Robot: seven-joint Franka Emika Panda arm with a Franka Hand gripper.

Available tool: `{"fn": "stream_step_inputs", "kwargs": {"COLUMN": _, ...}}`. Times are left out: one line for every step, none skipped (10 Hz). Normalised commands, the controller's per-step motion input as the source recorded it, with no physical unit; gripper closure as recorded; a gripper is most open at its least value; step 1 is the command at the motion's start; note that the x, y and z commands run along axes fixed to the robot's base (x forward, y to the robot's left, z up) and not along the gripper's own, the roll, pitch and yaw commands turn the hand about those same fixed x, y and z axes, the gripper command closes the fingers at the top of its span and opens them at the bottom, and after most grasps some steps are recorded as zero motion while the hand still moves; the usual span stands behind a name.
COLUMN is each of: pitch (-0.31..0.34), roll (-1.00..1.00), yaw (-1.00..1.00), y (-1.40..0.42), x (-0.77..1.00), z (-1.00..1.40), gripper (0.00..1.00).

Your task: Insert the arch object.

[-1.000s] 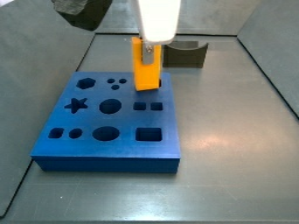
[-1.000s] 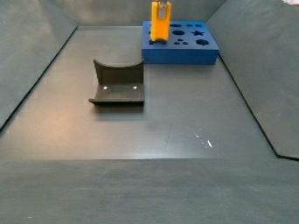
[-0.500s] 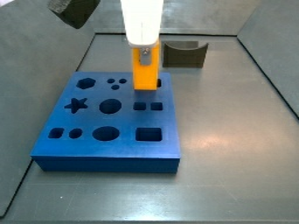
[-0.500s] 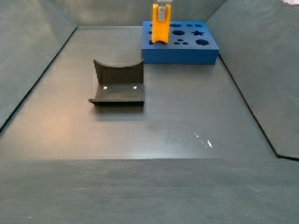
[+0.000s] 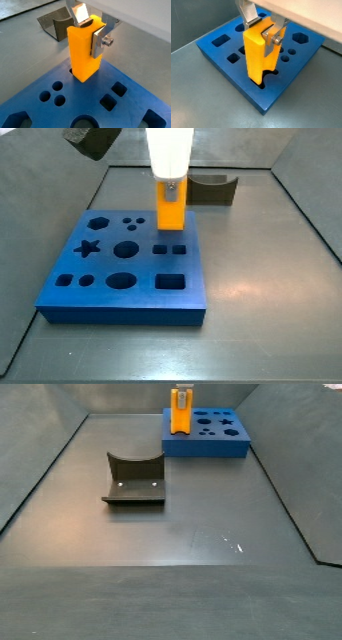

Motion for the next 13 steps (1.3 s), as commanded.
{"fn": "stream_step_inputs", "kwargs": {"pitch": 0.034, "roll": 0.12, "yaw": -0.04, "y": 0.09, "x": 0.00, "z": -0.23, "gripper": 1.00}}
{"fn": "stream_step_inputs", "kwargs": {"pitch": 0.043, "roll": 0.12, "yaw": -0.11, "y": 0.11, "x": 0.02, "z": -0.23, "gripper": 1.00}}
{"fn": "stream_step_inputs", "kwargs": {"pitch": 0.053, "roll": 0.11, "yaw": -0.28, "y": 0.12, "x": 0.04, "z": -0.22, "gripper": 1.00}}
{"fn": "stream_step_inputs", "kwargs": {"pitch": 0.051, "roll": 0.10, "yaw": -0.32, "y": 0.12, "x": 0.03, "z": -0.23, "gripper": 1.00}}
{"fn": "stream_step_inputs", "kwargs": {"pitch": 0.039, "roll": 0.08, "yaw": -0.35, "y": 0.09, "x": 0.03, "z": -0.25, "gripper": 1.00}}
{"fn": "stream_step_inputs", "kwargs": {"pitch": 0.000, "roll": 0.03, "yaw": -0.14, "y": 0.00, "x": 0.00, "z": -0.30, "gripper": 1.00}}
{"fn": "stream_step_inputs", "kwargs": {"pitch": -0.019, "roll": 0.00, "yaw": 0.00, "y": 0.00, "x": -0.07, "z": -0.37, "gripper": 1.00}}
{"fn": "stream_step_inputs", "kwargs": {"pitch": -0.054, "roll": 0.00, "yaw": 0.01, "y": 0.00, "x": -0.05, "z": -0.41, "gripper": 1.00}}
{"fn": "stream_step_inputs", "kwargs": {"pitch": -0.074, "roll": 0.00, "yaw": 0.08, "y": 0.00, "x": 0.00, "z": -0.44, "gripper": 1.00}}
{"fn": "stream_step_inputs", "kwargs": {"pitch": -0.079, "roll": 0.00, "yaw": 0.14, "y": 0.00, "x": 0.00, "z": -0.42, "gripper": 1.00}}
{"fn": "stream_step_inputs", "kwargs": {"pitch": -0.069, "roll": 0.03, "yaw": 0.11, "y": 0.00, "x": 0.00, "z": -0.38, "gripper": 1.00}}
{"fn": "stream_step_inputs", "kwargs": {"pitch": -0.056, "roll": 0.14, "yaw": 0.11, "y": 0.00, "x": 0.00, "z": -0.31, "gripper": 1.00}}
{"fn": "stream_step_inputs", "kwargs": {"pitch": -0.017, "roll": 0.14, "yaw": 0.02, "y": 0.00, "x": 0.00, "z": -0.28, "gripper": 1.00}}
